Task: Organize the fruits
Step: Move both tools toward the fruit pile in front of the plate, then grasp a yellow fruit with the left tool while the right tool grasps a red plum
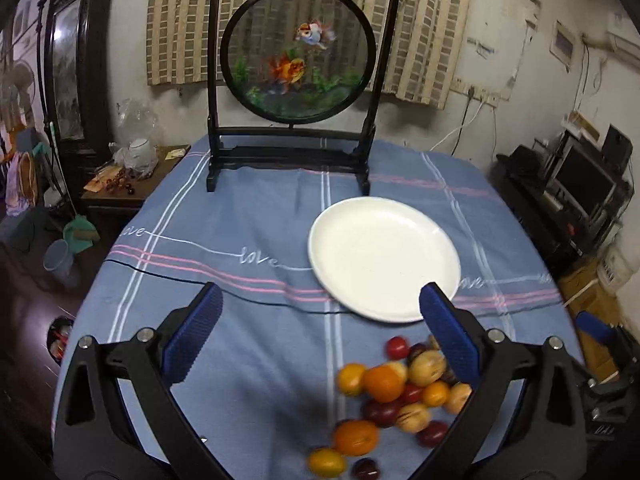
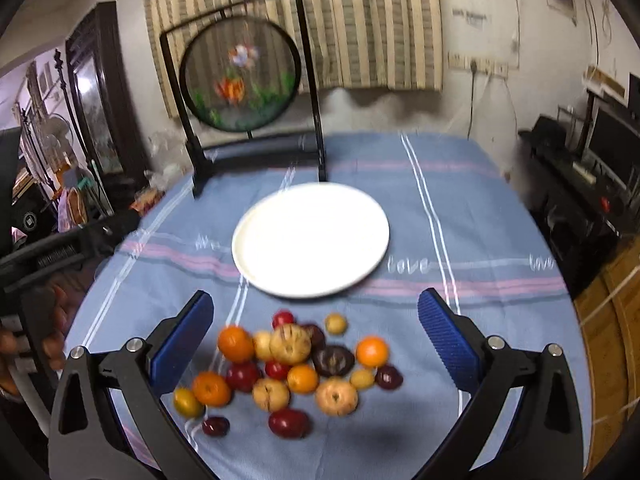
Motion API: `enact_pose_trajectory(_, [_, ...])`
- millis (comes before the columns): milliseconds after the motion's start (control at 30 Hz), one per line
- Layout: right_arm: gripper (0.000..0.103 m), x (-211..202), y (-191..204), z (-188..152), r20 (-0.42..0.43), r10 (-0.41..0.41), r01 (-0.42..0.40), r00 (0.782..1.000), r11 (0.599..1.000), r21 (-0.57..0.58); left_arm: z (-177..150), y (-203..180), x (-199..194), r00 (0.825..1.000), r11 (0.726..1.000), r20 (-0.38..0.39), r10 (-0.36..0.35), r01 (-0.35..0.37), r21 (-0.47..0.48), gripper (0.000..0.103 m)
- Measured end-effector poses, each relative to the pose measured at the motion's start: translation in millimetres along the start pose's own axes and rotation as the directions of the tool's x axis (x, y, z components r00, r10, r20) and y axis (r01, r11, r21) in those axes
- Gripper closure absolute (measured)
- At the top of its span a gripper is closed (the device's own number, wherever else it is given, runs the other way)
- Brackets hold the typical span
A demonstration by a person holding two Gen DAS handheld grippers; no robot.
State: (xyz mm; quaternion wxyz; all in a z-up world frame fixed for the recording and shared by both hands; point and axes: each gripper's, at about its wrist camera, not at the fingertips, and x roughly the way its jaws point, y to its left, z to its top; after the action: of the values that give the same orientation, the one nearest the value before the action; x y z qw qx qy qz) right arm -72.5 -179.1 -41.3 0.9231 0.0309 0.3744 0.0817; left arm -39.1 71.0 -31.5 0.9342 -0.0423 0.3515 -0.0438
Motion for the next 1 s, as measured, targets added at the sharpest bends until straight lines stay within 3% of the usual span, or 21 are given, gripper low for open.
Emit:
enact_pose_trajectory(133, [0.001, 3, -4, -17, -0.039, 0.011, -0.011, 0.999, 1.0, 0.003, -17, 20, 10, 0.998, 1.0, -0.07, -0.005, 0.004, -0.02, 0.003])
enact_pose_trajectory(333, [0.001, 5, -7, -35, -0.084, 0.008, -0.008, 0.996, 1.0, -0.002, -43, 23, 15, 0.993, 0.997, -0.102, 0.053, -0.047, 0.06, 0.003])
enact_pose_trajectory(500, [0.001, 11, -3, -48, -0.14, 0.023, -0.028, 0.99, 0.999, -0.031, -60, 15, 18, 0.99, 0.993, -0.142, -0.001, 0.018, 0.116, 0.003])
enact_pose_trajectory(700, [0.001, 28, 10, -86, -0.253, 0.026, -0.058, 0.967, 0.991, -0.12, -92, 16, 25, 0.975, 0.986, -0.219, -0.038, 0.072, 0.15, 0.003])
enact_pose_trajectory(767, [0.01, 40, 10, -95, -0.309, 0.034, -0.074, 0.95, 0.99, -0.119, -98, 21, 29, 0.97, 0.99, -0.24, -0.038, 0.07, 0.125, 0.003])
enact_pose_trajectory(800, [0.019, 50, 10, -100, -0.347, 0.047, -0.089, 0.937, 0.991, -0.104, -98, 24, 29, 0.969, 0.991, -0.243, -0.04, 0.069, 0.115, 0.003])
enact_pose_trajectory(900, [0.031, 66, 16, -105, -0.38, 0.035, -0.085, 0.924, 0.99, -0.115, -99, 30, 28, 0.969, 0.993, -0.246, -0.034, 0.06, 0.101, 0.003])
enact_pose_trajectory(1000, [0.033, 79, 20, -107, -0.401, 0.047, -0.101, 0.915, 0.988, -0.115, -100, 34, 23, 0.97, 0.993, -0.241, -0.028, 0.056, 0.108, 0.003])
